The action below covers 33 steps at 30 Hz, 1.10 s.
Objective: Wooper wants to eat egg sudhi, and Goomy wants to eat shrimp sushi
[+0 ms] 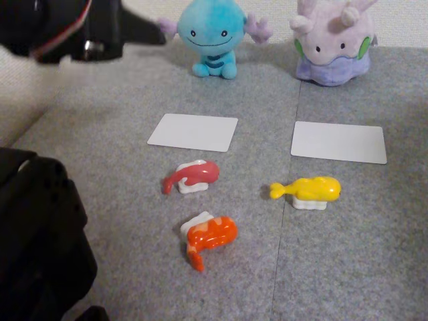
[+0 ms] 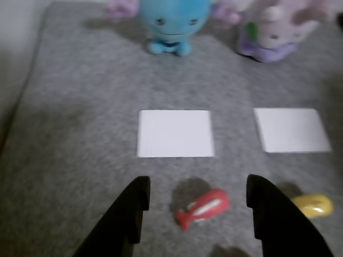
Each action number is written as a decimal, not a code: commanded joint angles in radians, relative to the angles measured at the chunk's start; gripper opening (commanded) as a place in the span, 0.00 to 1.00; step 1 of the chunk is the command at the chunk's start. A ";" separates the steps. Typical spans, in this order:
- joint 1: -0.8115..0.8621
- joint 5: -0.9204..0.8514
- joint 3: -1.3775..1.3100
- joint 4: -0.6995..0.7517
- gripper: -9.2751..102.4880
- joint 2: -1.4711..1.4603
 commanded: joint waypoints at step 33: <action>0.598 0.173 -0.580 -0.117 0.27 -1.241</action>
